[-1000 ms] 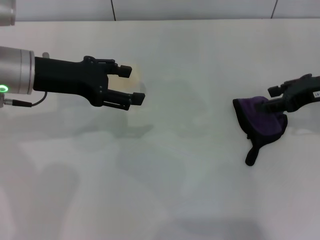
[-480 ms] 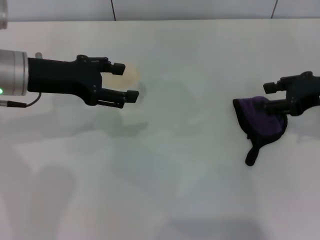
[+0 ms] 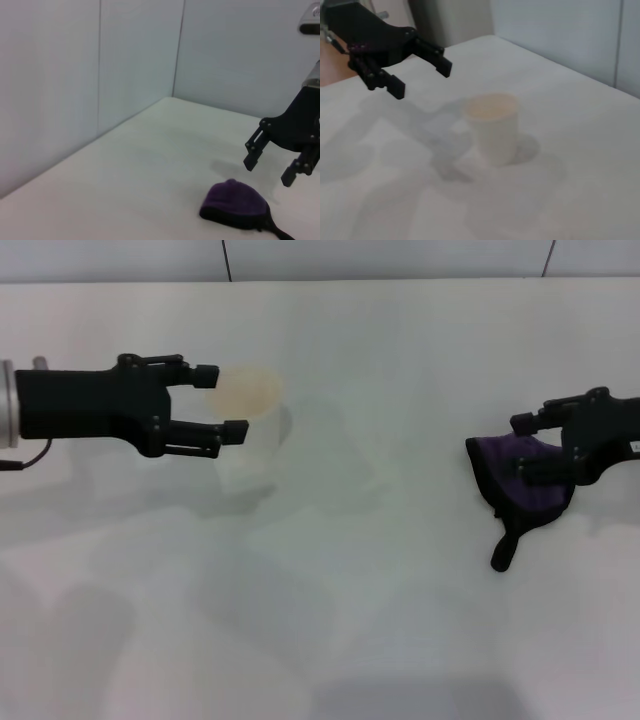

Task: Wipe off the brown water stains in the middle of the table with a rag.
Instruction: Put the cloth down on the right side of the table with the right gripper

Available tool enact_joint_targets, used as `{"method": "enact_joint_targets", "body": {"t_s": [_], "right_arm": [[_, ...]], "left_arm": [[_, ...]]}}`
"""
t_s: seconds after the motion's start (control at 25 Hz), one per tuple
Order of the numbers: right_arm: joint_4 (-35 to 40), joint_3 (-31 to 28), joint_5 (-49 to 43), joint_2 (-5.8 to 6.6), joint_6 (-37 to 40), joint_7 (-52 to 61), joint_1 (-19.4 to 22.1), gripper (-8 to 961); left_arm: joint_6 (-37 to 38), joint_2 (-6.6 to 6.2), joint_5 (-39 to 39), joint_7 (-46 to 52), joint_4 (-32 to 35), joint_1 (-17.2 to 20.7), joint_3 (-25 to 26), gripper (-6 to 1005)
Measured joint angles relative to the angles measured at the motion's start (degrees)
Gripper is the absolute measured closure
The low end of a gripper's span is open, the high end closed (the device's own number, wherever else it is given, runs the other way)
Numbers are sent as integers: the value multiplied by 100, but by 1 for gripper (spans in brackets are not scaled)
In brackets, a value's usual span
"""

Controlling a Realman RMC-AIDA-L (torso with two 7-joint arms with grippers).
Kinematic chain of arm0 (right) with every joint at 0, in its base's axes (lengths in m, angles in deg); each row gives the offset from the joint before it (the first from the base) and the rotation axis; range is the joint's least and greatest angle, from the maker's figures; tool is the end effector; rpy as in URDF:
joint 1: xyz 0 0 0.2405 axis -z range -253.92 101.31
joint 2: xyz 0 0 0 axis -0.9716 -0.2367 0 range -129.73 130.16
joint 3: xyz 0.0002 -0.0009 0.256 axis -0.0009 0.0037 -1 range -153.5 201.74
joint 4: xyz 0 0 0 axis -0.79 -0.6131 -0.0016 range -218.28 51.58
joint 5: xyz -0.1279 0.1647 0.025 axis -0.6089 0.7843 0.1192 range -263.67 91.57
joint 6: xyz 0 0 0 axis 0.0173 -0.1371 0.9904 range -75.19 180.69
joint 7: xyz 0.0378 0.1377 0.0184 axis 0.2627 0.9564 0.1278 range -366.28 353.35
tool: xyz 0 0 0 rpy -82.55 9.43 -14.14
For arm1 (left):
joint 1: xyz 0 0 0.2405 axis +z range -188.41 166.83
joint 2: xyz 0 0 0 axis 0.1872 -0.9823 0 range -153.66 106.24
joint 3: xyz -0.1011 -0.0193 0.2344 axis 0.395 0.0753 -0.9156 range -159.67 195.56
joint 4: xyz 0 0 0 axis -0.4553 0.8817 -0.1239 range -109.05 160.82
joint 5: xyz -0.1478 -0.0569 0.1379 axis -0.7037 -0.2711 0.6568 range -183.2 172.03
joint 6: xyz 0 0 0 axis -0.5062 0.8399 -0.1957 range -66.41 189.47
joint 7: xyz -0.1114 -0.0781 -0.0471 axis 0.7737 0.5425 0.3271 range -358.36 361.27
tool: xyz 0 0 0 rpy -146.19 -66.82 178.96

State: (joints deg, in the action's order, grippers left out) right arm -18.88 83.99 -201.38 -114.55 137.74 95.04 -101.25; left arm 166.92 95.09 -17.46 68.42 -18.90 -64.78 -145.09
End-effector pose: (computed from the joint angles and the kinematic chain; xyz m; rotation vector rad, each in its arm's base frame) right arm 0.2350 0.3474 0.0476 -2.7558 0.5466 0.2687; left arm -0.2368 0.3599 0.0403 -2.8015 -0.4467 -0.5520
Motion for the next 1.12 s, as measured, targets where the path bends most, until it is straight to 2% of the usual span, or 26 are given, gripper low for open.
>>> {"method": "enact_joint_targets", "body": {"t_s": [0.52,1.12], "right_arm": [[-54,25,-68,-2,26,114,-316,317],[-66,25,-128,-27,-33,115,-342,317]], "left_arm": [[174,-25,-258,-297,-30,225,-9,124],[294,-23,-265,-441,-31,353,-8,123]]}}
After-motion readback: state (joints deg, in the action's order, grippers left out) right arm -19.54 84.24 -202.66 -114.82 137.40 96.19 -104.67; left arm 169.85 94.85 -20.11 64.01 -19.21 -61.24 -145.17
